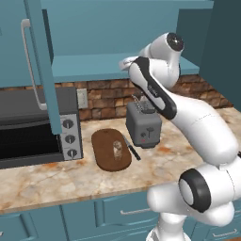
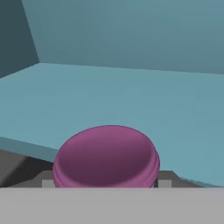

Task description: Pick the bread, place it on the cutting board, pick the jam, place it on the counter, and close the cabinet.

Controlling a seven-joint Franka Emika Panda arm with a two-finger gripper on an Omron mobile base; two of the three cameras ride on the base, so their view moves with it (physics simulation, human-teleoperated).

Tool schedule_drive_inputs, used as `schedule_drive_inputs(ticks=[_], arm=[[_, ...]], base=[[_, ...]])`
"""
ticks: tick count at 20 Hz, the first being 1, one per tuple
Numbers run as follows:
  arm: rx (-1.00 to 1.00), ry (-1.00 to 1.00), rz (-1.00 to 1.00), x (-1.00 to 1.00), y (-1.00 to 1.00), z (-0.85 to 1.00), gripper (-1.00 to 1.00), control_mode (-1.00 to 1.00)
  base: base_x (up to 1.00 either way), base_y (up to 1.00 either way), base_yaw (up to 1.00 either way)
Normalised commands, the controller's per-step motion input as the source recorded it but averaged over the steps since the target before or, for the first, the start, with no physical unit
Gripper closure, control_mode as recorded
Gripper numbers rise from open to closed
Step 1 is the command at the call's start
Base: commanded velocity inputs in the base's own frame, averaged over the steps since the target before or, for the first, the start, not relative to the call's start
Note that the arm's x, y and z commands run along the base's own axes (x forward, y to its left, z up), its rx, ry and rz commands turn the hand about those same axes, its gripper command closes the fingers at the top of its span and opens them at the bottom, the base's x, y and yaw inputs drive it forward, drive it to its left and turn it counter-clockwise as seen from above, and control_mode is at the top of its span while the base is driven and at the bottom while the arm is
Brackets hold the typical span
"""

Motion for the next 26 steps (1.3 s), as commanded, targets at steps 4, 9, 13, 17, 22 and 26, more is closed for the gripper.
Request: schedule_drive_inputs(ticks=[4,9,13,17,22,26], arm=[[0.0,0.0,0.0,-0.44,-0.19,-0.08,1.0,-1.0],[0.0,0.0,0.0,-0.42,-0.17,-0.13,1.0,-1.0],[0.0,0.0,0.0,-0.41,-0.16,-0.11,1.0,-1.0],[0.0,0.0,0.0,-0.36,-0.15,-0.13,1.0,-1.0],[0.0,0.0,0.0,-0.22,-0.12,-0.16,1.0,-1.0],[0.0,0.0,0.0,-0.08,-0.13,-0.18,1.0,-1.0]], base=[[0.0,0.0,0.0],[0.0,0.0,0.0],[0.0,0.0,0.0],[0.0,0.0,0.0],[0.0,0.0,0.0],[0.0,0.0,0.0]])
